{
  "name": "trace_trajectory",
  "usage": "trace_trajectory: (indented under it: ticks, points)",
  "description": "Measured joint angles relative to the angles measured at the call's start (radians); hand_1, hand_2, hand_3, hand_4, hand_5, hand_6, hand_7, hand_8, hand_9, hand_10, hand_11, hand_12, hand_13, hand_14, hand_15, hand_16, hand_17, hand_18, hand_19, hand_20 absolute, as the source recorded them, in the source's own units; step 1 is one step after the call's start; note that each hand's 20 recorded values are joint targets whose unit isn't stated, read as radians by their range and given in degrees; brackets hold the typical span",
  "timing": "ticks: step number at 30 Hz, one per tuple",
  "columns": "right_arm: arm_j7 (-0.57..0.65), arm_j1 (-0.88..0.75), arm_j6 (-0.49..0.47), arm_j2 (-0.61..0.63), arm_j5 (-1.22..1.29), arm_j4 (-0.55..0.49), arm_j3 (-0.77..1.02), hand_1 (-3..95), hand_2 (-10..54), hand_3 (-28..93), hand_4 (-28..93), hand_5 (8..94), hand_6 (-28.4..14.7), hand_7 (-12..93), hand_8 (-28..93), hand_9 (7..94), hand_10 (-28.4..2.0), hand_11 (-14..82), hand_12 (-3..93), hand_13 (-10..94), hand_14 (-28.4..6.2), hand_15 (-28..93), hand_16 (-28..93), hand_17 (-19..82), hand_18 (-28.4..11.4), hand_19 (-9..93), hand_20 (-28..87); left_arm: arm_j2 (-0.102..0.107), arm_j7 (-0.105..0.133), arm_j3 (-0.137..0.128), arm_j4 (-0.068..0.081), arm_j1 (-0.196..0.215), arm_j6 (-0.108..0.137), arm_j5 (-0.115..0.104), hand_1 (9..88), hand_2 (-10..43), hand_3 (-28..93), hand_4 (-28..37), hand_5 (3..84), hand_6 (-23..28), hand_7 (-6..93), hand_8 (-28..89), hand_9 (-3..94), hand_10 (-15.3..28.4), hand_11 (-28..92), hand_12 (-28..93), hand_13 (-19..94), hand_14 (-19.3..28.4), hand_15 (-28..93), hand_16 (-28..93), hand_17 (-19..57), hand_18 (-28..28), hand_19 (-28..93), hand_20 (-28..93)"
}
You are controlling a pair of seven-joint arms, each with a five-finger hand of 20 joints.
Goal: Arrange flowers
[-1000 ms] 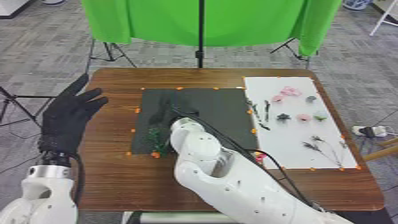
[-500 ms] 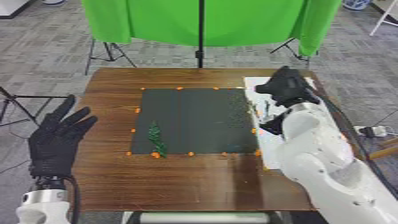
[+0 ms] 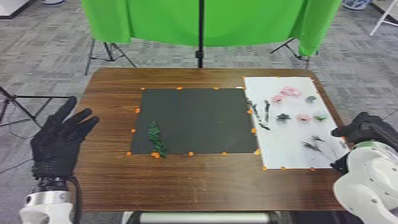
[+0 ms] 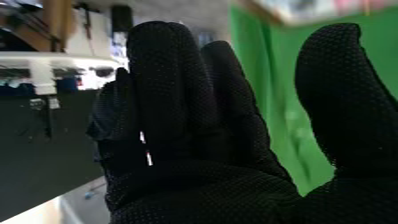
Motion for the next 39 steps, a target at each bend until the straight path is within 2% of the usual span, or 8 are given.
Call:
trace_trajectory:
  ticks: [3,11,13,16,19,24,32,39]
  points:
    - [0.006,-0.015,-0.061,-0.004,0.025,0.009,-0.003,37.1,-9.4,74,-26,61.7,-8.2,11,-11,64.8,-22.5,29.6,14.8,59,-19.0,70,8,30,-27.3,93,31,0.000,-0.001,0.000,0.001,-0.007,0.000,0.001,20.8,9.5,75,-28.2,36.7,7.7,8.8,-7,36.5,18.8,26,14,26,26.1,54,-6,-8.5,25.5,49,21]
    - [0.017,-0.013,-0.054,0.002,0.023,0.050,-0.060,39.4,-9.5,74,-27,65.2,-6.2,12,-11,68.3,-20.8,31.4,15.2,62,-17.8,71,8,31,-27.1,93,32,-0.018,-0.023,-0.017,0.001,-0.013,-0.003,0.011,21.2,9.3,75,-27.9,36.6,7.8,8.9,-7,36.5,18.9,26,14,26,26.1,54,-6,-8.4,25.5,49,22]
    - [0.017,0.000,-0.055,0.011,0.015,0.069,-0.093,41.9,-9.5,73,-27,69.4,-4.5,12,-11,72.3,-19.0,31.7,15.5,65,-16.5,70,8,32,-26.6,93,33,-0.023,-0.030,-0.018,0.001,-0.015,-0.004,0.014,21.2,9.3,75,-27.8,36.6,7.9,8.9,-7,36.4,18.9,26,14,26,26.1,54,-6,-8.4,25.5,49,22]
    - [0.018,0.032,-0.054,0.029,-0.024,0.099,-0.153,48.4,-9.5,69,-28,77.8,-3.0,13,-2,78.7,-16.2,31.5,16.6,69,-14.4,68,11,35,-25.5,93,34,-0.032,-0.043,-0.020,0.001,-0.020,-0.008,0.021,21.2,9.3,75,-27.8,36.5,7.9,8.9,-7,36.4,19.0,26,14,26,26.1,54,-6,-8.4,25.6,49,22]
    - [0.017,0.064,-0.039,0.048,-0.100,0.127,-0.208,55.0,-9.5,65,-28,87.1,-0.6,14,1,87.7,-13.1,30.3,18.6,75,-11.4,66,13,39,-24.1,93,38,-0.041,-0.057,-0.024,0.002,-0.027,-0.014,0.027,21.2,9.3,75,-27.8,36.5,7.9,8.9,-7,36.3,19.0,26,14,26,26.1,54,-6,-8.5,25.6,49,22]
    - [0.016,0.079,0.050,0.064,-0.146,0.159,-0.245,56.9,-9.5,64,-28,90.7,0.1,15,3,92.6,-10.8,30.3,18.8,80,-9.7,66,15,44,-22.9,93,44,-0.050,-0.070,-0.029,0.002,-0.028,-0.019,0.033,21.4,9.3,75,-27.8,36.5,7.9,8.9,-7,36.3,19.0,26,14,26,26.1,54,-6,-8.5,25.6,49,22]
    - [0.010,0.051,0.195,0.082,-0.234,0.121,-0.225,56.1,-9.5,68,-28,91.9,-0.1,16,4,93.7,-11.0,34.3,17.9,83,-9.3,67,16,46,-23.5,93,50,-0.054,-0.071,-0.042,-0.001,-0.017,-0.019,0.035,21.5,9.3,75,-27.7,36.5,8.0,9.0,-7,36.3,19.1,27,14,26,26.1,54,-6,-8.4,25.6,49,22]
    - [-0.062,0.177,0.206,0.066,-0.244,0.012,-0.335,55.7,-9.5,69,-28,92.0,-0.7,16,5,93.7,-11.4,35.3,17.9,83,-9.8,68,17,47,-24.2,93,52,-0.052,-0.069,-0.057,-0.011,0.000,-0.016,0.035,21.5,9.4,75,-27.4,36.5,8.0,9.0,-7,36.3,19.1,27,14,26,26.1,54,-6,-8.4,25.6,49,22]
